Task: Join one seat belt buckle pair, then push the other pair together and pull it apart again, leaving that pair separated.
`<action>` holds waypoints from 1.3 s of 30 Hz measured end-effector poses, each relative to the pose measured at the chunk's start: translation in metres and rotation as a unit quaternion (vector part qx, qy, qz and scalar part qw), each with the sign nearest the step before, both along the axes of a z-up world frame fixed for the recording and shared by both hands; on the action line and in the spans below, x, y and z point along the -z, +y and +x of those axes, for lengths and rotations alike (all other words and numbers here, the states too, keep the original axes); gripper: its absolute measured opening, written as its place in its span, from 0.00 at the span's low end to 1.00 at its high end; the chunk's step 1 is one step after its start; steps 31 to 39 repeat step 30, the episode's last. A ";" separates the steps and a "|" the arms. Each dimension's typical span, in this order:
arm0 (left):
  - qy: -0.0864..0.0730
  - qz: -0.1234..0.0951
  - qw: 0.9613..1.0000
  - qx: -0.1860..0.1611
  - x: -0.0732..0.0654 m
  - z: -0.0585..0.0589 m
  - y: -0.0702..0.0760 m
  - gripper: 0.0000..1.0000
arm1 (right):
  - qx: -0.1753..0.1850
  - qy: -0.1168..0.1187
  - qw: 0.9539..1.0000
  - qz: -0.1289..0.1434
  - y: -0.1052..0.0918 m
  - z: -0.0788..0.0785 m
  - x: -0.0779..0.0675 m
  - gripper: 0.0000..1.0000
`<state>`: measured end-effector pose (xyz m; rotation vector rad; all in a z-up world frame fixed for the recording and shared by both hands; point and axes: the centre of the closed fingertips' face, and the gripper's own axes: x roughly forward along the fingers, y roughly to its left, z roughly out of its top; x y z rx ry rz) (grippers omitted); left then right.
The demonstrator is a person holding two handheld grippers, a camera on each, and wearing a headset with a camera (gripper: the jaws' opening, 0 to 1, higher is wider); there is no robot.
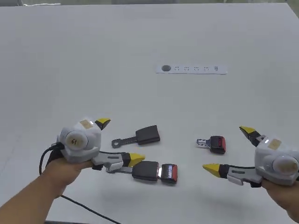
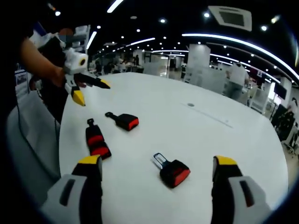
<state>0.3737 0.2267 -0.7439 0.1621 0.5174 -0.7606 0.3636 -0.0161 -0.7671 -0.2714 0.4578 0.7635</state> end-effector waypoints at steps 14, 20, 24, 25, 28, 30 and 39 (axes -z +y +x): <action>0.001 0.006 1.000 0.020 0.001 -0.041 0.021 1.00 | -0.006 0.013 1.000 -0.017 0.002 -0.046 0.009 1.00; 0.010 0.001 1.000 0.018 0.005 -0.049 0.024 1.00 | -0.003 0.021 0.999 -0.029 -0.006 -0.058 0.015 1.00; 0.013 0.000 1.000 0.017 0.008 -0.052 0.025 1.00 | 0.006 0.021 0.999 -0.027 -0.009 -0.061 0.014 1.00; 0.013 0.001 1.000 0.018 0.008 -0.054 0.025 1.00 | 0.008 0.021 0.999 -0.027 -0.010 -0.062 0.014 1.00; 0.008 0.002 1.000 0.014 0.007 -0.054 0.027 1.00 | 0.013 0.022 0.999 -0.026 -0.010 -0.065 0.015 1.00; 0.010 -0.007 1.000 0.009 0.006 -0.054 0.028 1.00 | 0.014 0.023 0.999 -0.026 -0.010 -0.066 0.016 1.00; 0.010 -0.007 1.000 0.009 0.006 -0.054 0.028 1.00 | 0.014 0.023 0.999 -0.026 -0.010 -0.066 0.016 1.00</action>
